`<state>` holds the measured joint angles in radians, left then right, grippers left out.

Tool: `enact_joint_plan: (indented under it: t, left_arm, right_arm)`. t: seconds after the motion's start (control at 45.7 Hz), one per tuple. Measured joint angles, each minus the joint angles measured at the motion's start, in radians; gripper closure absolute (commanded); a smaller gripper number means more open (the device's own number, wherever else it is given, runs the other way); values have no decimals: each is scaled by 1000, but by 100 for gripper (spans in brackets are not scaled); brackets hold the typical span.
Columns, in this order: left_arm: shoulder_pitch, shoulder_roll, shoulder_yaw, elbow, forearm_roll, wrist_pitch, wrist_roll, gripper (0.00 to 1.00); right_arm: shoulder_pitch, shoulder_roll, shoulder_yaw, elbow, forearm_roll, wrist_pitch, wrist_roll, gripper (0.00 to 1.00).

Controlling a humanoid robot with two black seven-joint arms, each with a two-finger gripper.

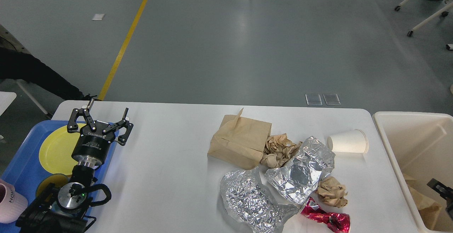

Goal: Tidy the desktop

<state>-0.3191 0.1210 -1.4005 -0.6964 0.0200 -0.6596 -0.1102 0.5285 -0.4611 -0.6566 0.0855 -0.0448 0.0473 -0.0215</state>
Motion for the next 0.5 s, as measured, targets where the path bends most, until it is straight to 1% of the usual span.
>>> enact_joint_plan:
  t: [0.066, 0.175, 0.285, 0.394, 0.46, 0.503]
  left_arm:
    - [0, 0, 0, 0, 0, 0, 0, 3]
    - [0, 0, 0, 0, 0, 0, 1, 3]
    - [0, 0, 0, 0, 0, 0, 1, 3]
    - [0, 0, 0, 0, 0, 0, 1, 3]
    - [0, 0, 0, 0, 0, 0, 1, 3]
    - [0, 0, 0, 0, 0, 0, 1, 3]
  right_arm:
    - [46, -39, -2, 36, -5, 43, -1, 0]
    - [149, -93, -36, 82, -27, 172, -7, 0]
    - [291, -119, -143, 96, -45, 315, -11, 0]
    - [417, -120, -248, 104, -49, 447, -13, 0]
    - [509, -120, -298, 141, -50, 510, -25, 0]
    - [591, -120, -336, 200, -53, 543, -50, 0]
